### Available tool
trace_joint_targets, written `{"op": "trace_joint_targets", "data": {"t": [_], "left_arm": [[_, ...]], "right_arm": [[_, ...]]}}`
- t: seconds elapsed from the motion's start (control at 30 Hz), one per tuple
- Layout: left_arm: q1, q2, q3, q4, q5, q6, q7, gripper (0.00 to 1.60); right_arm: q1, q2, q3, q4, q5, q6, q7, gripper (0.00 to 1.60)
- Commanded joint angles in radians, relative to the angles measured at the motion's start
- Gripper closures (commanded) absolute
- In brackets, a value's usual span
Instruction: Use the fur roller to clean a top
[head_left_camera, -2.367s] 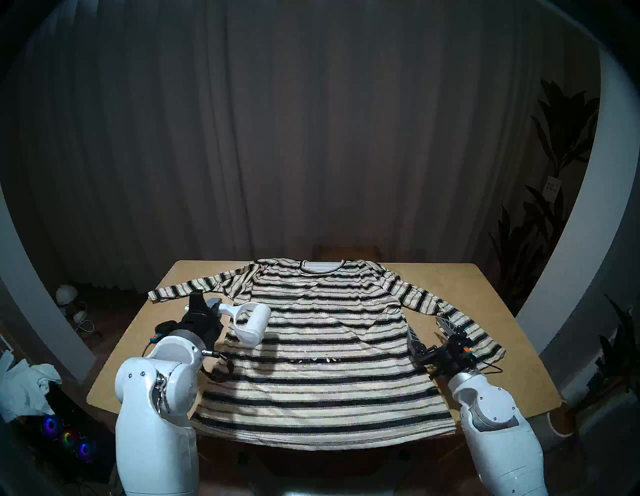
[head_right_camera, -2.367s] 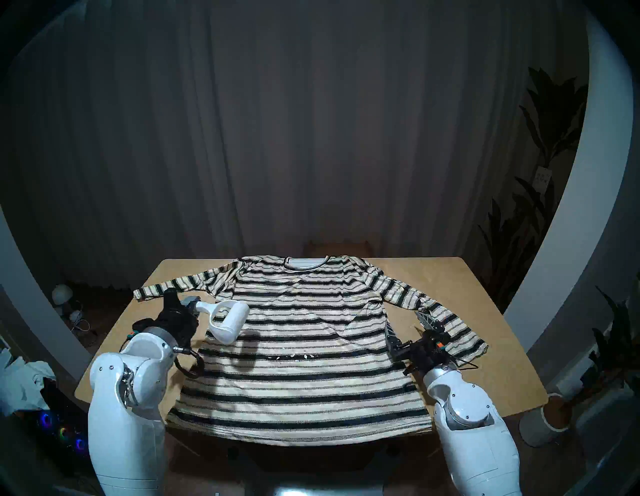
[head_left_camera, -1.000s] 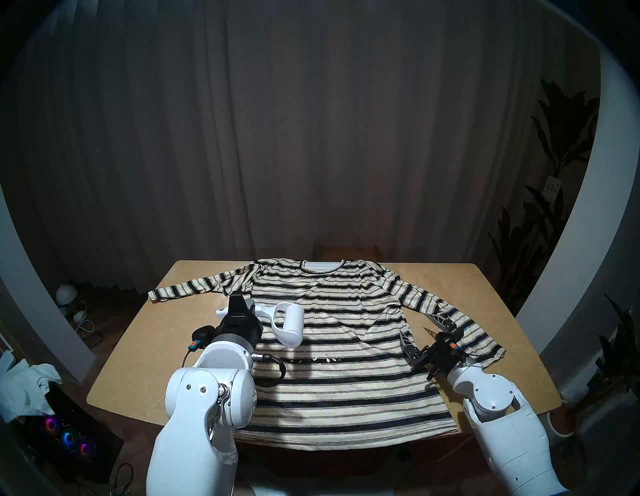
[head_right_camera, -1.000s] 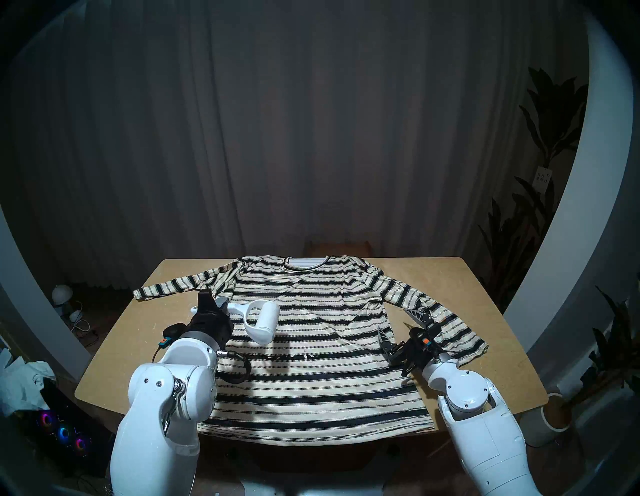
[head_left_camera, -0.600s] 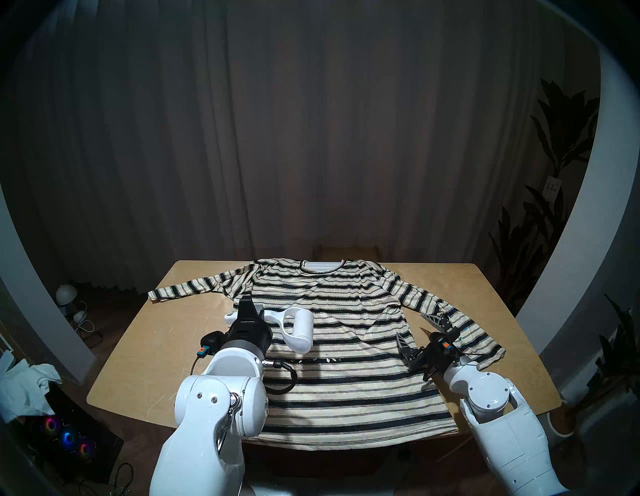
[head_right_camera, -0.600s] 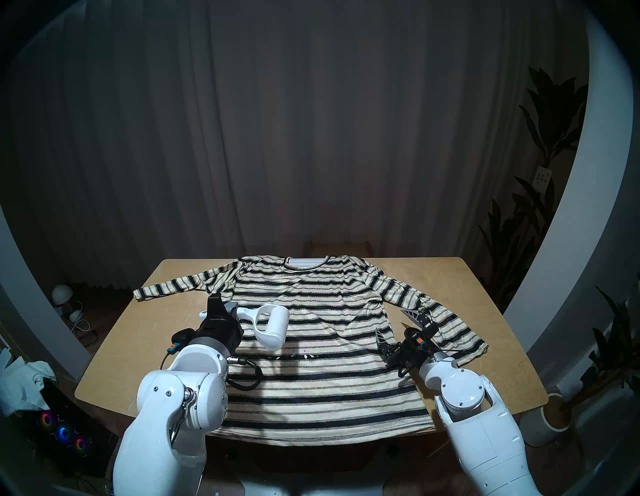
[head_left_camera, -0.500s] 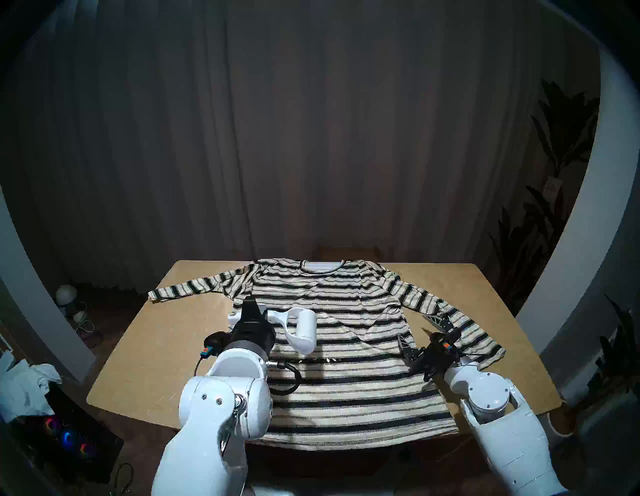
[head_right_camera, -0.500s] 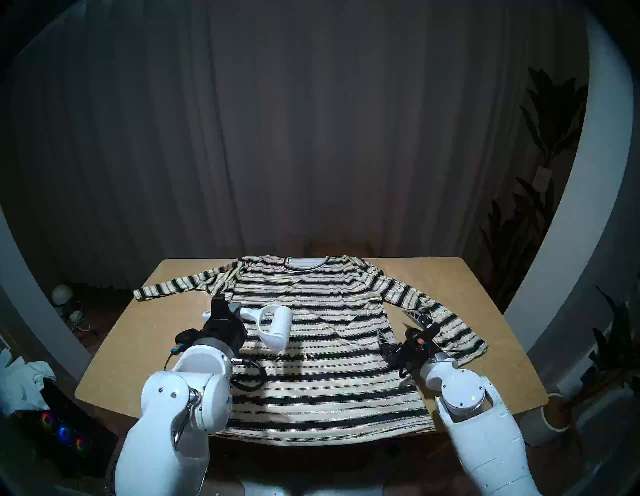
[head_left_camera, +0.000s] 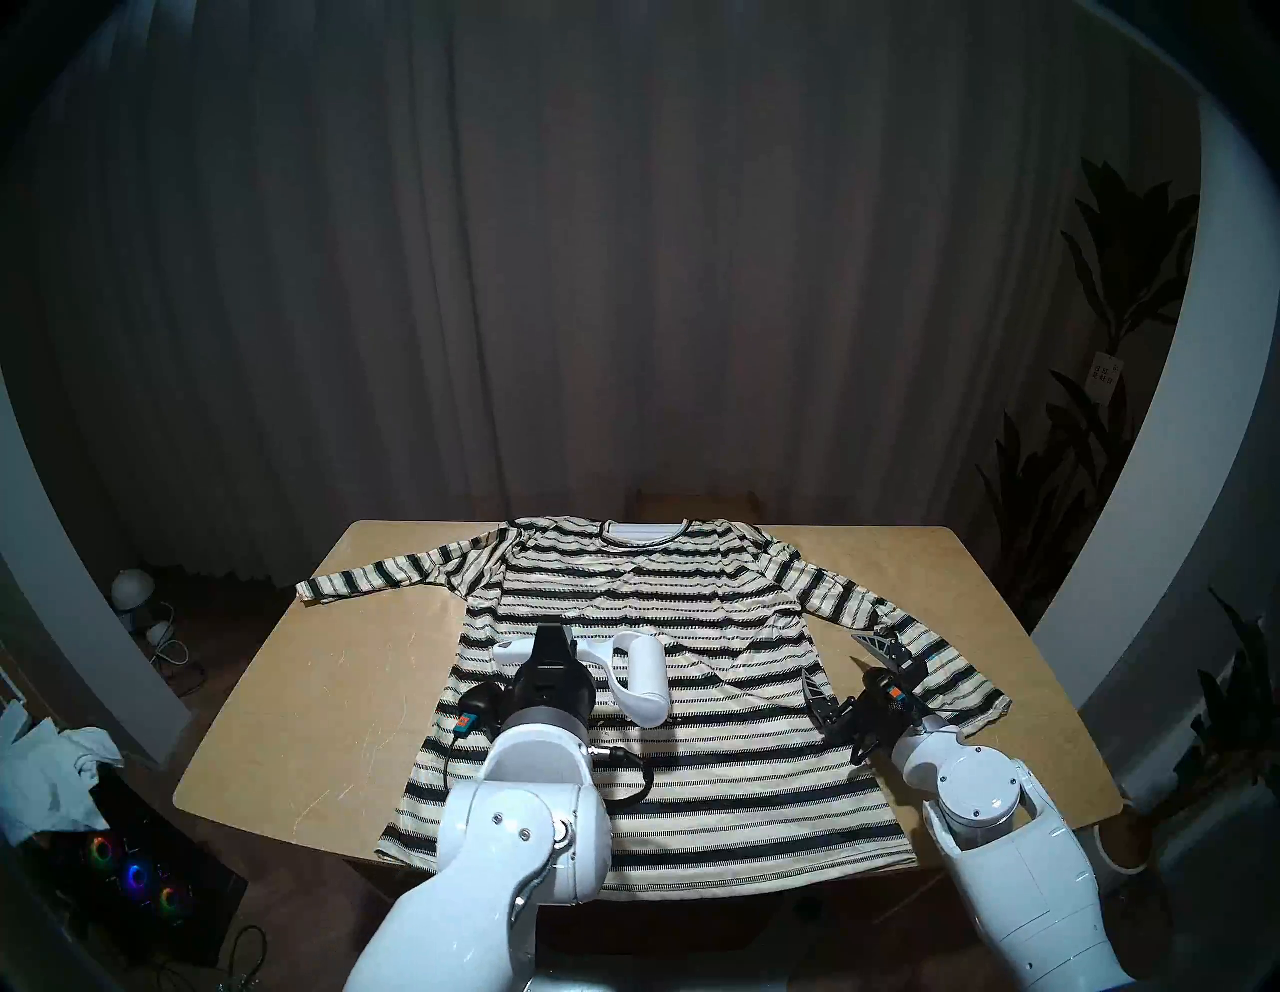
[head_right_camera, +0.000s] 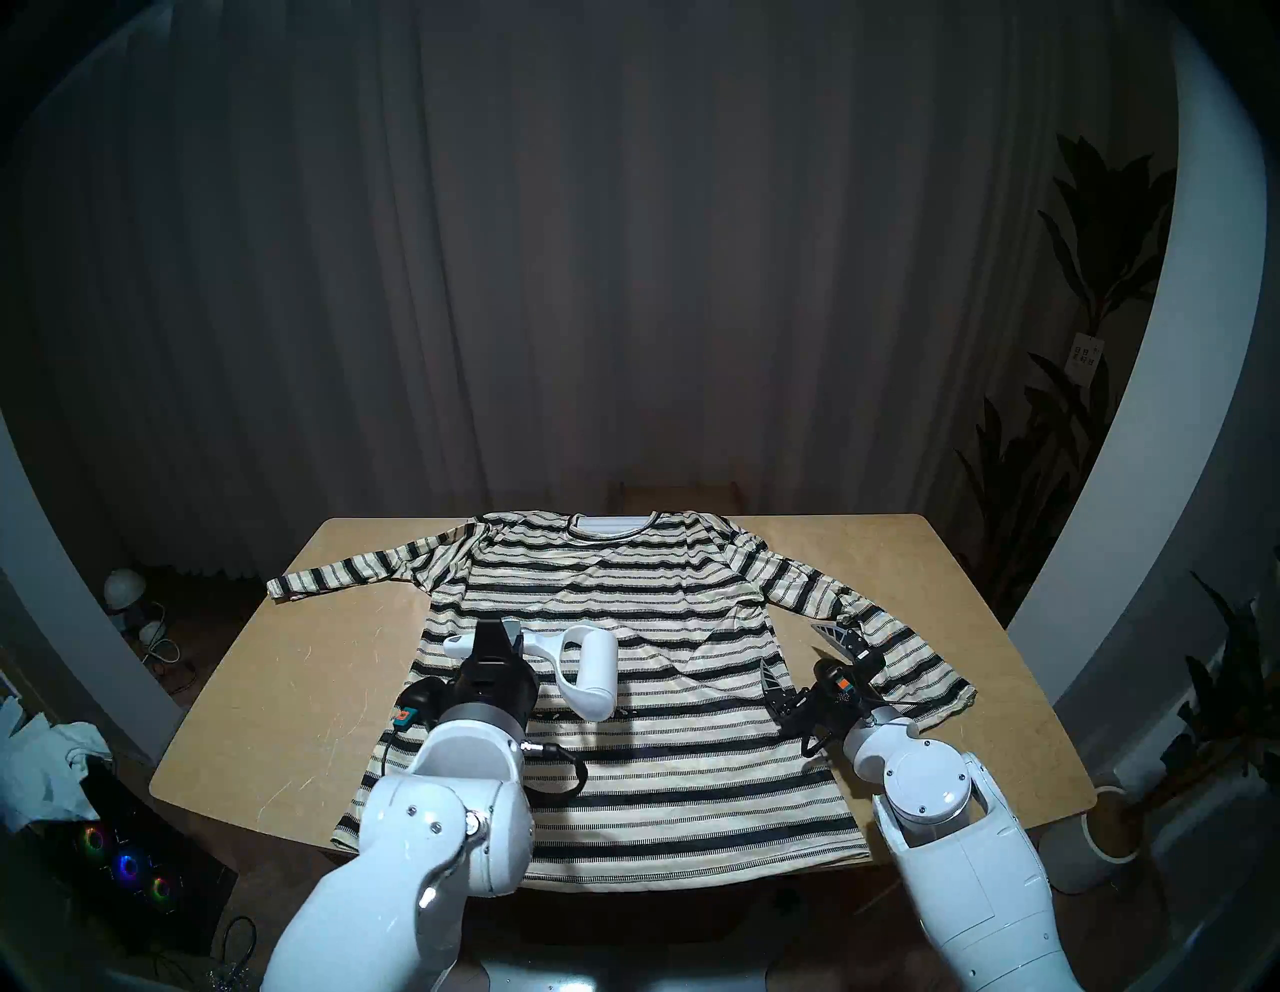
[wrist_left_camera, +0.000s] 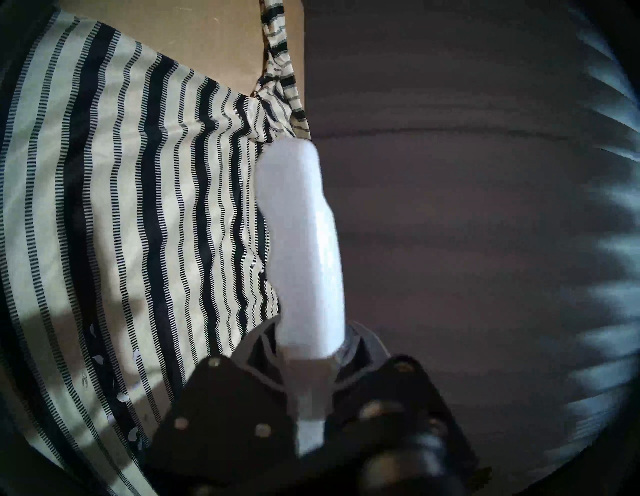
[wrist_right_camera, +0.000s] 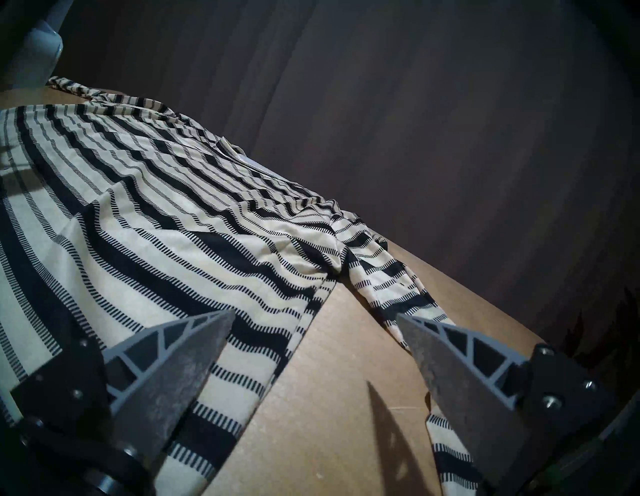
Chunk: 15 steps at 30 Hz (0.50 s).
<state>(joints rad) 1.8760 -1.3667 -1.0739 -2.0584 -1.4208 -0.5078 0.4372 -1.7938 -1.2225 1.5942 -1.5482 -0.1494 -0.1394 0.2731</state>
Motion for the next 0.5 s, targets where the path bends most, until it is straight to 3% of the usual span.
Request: {"op": "trace_joint_targets", "data": {"t": [0.0, 0.3, 0.47], "left_arm": [[-0.072, 0.085, 0.098, 0.023, 0.122, -0.066, -0.115, 1.6], [-0.133, 0.138, 0.205, 0.138, 0.238, -0.205, -0.241, 1.6], [-0.191, 0.146, 0.275, 0.217, 0.24, -0.298, -0.256, 1.6]], "right_arm": [[0.005, 0.006, 0.006, 0.0, 0.012, -0.014, 0.01, 0.0], [0.006, 0.009, 0.013, 0.023, 0.032, -0.042, 0.018, 0.0], [0.007, -0.002, 0.013, 0.026, 0.037, -0.063, 0.011, 0.0]]}}
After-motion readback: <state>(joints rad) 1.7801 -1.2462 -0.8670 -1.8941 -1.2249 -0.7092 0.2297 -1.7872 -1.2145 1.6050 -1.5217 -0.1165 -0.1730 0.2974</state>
